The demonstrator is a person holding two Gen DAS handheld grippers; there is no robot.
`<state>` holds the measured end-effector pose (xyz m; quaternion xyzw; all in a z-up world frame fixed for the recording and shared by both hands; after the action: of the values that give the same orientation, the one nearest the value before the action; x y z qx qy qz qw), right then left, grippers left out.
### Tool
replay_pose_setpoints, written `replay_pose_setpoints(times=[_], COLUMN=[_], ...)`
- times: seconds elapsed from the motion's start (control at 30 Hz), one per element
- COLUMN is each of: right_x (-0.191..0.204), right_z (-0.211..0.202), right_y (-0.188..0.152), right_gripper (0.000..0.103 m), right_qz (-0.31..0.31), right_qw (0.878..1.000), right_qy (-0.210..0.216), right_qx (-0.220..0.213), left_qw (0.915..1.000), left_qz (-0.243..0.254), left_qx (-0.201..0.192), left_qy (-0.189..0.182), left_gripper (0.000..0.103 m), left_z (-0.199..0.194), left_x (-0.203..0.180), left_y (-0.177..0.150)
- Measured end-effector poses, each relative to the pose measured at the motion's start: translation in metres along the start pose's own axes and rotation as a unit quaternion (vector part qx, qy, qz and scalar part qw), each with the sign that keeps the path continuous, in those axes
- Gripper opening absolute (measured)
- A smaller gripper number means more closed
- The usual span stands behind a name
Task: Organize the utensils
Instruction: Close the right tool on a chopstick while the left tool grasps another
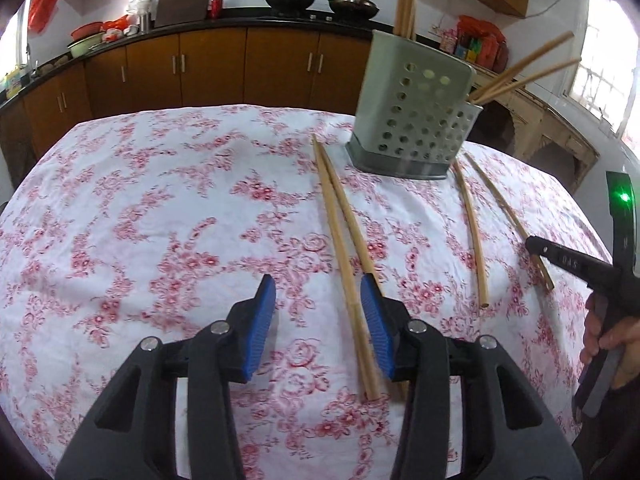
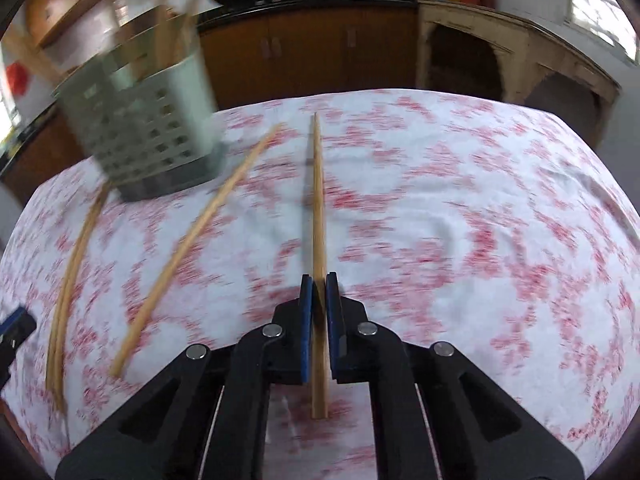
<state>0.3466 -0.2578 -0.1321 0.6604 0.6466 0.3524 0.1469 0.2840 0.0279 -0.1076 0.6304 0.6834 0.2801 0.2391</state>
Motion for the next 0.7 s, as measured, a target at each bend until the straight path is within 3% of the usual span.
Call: replay_pose_setpoints(times=[0.17, 0.37, 0.57, 0.7], right_x=[-0.009, -0.005, -0.037, -0.050], right_z=[-0.001, -0.004, -0.010, -0.014], right_y=[0.000, 0.000, 0.008, 0.008], right_gripper=[0.007, 0.007, 0.007, 0.007], right_qz=[0.007, 0.002, 0.041, 0.050], right_qw=[1.000, 1.000, 0.999, 0.998], right_qy=[-0.004, -0.008, -0.029, -0.029], right_qx=[-0.002, -0.003, -0.016, -0.021], left_qw=[0.9993, 0.9969, 0.9962, 0.9970], left_qz=[0.033, 0.062, 0.013, 0.005], left_qx=[0.014, 0.032, 0.044, 0.042], left_qy=[0.005, 0.036, 0.074, 0.065], left_gripper=[0.034, 0.009, 0.008, 0.014], left_z=[0.007, 0.022, 0.046, 0.053], left_x=[-0.015, -0.025, 0.017, 0.034], left_y=[-0.005, -0.002, 0.024, 0.032])
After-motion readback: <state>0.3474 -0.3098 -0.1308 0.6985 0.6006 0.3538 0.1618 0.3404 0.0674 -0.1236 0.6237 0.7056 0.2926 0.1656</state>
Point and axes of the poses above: each gripper's, at about its wrist camera, not at the fingertips, and z roughly the way its jaws point, x to its left, y to its top, the point moved 5 cm from there along z, roughly the way its jaws point, and after that the axes turned 13 degrees about y, right-handed, at the moved point
